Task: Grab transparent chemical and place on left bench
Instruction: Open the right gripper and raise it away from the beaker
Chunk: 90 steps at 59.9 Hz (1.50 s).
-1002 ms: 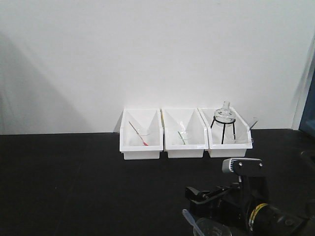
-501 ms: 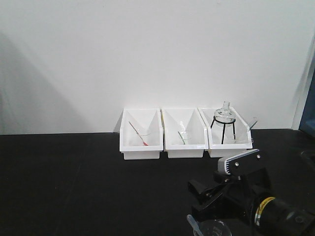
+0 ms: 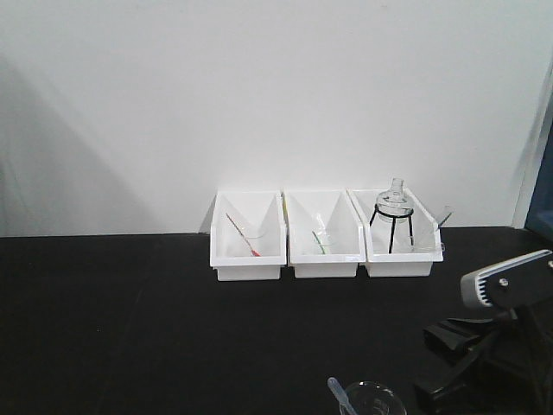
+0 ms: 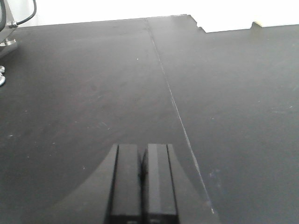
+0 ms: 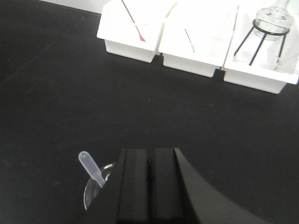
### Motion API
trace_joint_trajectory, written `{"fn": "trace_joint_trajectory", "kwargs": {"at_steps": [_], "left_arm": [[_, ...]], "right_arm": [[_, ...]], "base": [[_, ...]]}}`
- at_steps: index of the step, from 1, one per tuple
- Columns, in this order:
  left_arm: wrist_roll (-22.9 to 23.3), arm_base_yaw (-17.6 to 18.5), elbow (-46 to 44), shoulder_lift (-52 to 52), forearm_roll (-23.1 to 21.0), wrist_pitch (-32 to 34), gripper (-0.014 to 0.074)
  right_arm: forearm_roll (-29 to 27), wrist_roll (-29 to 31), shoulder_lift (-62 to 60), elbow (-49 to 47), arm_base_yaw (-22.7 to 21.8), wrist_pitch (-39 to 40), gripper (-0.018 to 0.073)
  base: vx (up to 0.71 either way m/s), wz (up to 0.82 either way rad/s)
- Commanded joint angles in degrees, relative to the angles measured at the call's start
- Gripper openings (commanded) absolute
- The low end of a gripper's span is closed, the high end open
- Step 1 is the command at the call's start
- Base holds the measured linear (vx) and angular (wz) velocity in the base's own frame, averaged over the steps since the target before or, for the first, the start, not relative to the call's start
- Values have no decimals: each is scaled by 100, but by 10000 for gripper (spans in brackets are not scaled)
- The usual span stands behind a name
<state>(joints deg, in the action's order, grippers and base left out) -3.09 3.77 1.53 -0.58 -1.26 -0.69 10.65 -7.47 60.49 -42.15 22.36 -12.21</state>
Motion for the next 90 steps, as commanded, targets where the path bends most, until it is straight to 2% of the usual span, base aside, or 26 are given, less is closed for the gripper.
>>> {"fn": "trace_joint_trajectory", "kwargs": {"at_steps": [1,43,50,58,67,79,84,90], "left_arm": [[45,10,93,-110,-4,449,-3],[45,10,93,-110,-4,449,-3],[45,10,93,-110,-4,449,-3],[45,10,93,-110,-4,449,-3],[45,10,93,-110,-4,449,-3],[45,10,93,-110,-4,449,-3],[45,10,93,-110,-4,449,-3],[45,10,93,-110,-4,449,-3]], "right_arm": [[5,60,-366,-184,-2,153,-8],[-5,55,-787,31,-2,137,-7],[-296,55,-1586,668,-260,686,-7],[-635,3,-2890,1900,-983,1509,-7],[-624,-12,-4162,3098,-1524,1533,-7],[-636,-12,-5830,4374,-1682,1314,-7],[-595,-6,-6222,4420,-1682,914,-7],[-585,-6,-6133,4426,-1666,838,-7]], "base": [[0,0],[0,0],[0,0],[0,0],[0,0],[0,0],[0,0],[0,0]]}}
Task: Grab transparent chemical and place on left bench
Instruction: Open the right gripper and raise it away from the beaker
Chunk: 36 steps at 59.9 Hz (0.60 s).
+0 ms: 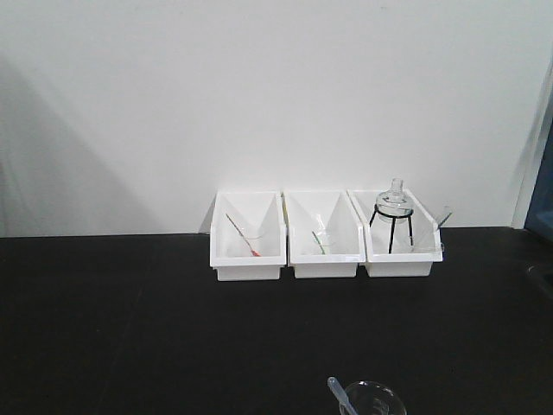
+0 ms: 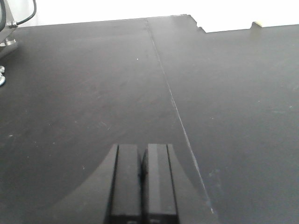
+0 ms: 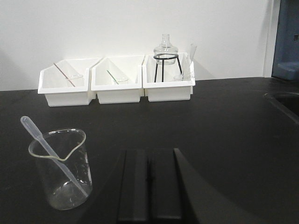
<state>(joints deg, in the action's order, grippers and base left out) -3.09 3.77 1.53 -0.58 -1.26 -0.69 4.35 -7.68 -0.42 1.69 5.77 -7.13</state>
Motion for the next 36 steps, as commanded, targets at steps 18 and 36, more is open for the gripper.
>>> {"fn": "trace_joint_trajectory", "kwargs": {"at_steps": [18,36], "left_arm": [[45,10,93,-110,-4,449,-3],[45,10,93,-110,-4,449,-3]], "right_arm": [[45,15,-87,46,-6,331,-7],[45,15,-87,46,-6,331,-7]], "base": [[0,0],[0,0]]}}
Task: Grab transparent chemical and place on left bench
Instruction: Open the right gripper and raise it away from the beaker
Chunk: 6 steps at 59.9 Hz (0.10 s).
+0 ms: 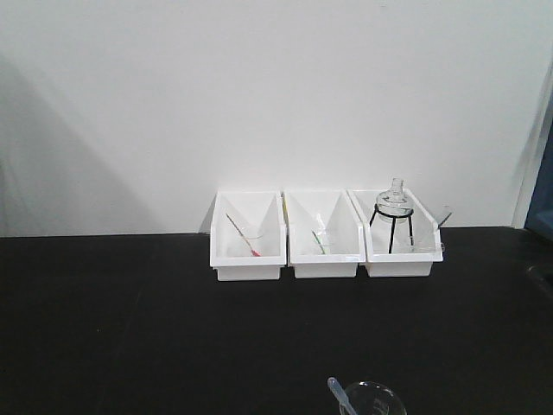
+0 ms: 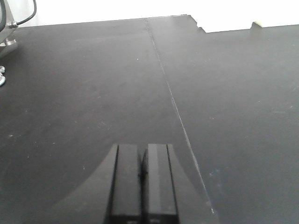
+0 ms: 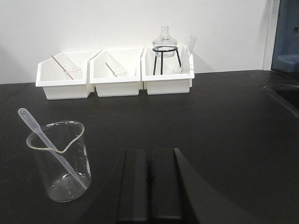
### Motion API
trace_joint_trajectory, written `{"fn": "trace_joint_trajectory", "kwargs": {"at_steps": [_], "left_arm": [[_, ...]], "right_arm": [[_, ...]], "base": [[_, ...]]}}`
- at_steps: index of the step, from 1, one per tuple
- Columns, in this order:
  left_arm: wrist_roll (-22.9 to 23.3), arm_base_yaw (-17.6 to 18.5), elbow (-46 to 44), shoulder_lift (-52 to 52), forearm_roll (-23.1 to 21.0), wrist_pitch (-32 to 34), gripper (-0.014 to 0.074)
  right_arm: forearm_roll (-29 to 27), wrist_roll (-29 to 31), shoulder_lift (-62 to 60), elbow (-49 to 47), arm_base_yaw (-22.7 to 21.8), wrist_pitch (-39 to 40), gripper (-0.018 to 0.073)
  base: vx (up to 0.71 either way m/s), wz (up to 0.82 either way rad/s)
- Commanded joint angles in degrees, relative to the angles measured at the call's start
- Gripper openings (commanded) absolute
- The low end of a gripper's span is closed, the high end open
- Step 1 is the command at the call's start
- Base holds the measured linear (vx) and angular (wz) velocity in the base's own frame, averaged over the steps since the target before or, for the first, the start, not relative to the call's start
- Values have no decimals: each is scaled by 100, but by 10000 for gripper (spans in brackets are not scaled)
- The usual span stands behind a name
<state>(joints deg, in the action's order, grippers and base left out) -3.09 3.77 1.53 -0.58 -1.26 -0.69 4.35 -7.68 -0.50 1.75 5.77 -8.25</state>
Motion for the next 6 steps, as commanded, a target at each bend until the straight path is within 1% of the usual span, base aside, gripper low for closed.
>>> {"fn": "trace_joint_trajectory", "kwargs": {"at_steps": [1,6], "left_arm": [[45,10,93,-110,-4,449,-3],[45,10,93,-110,-4,449,-3]], "right_arm": [[45,15,-78,40,-6,443,-7],[45,15,-78,40,-6,443,-7]], "base": [[0,0],[0,0]]}}
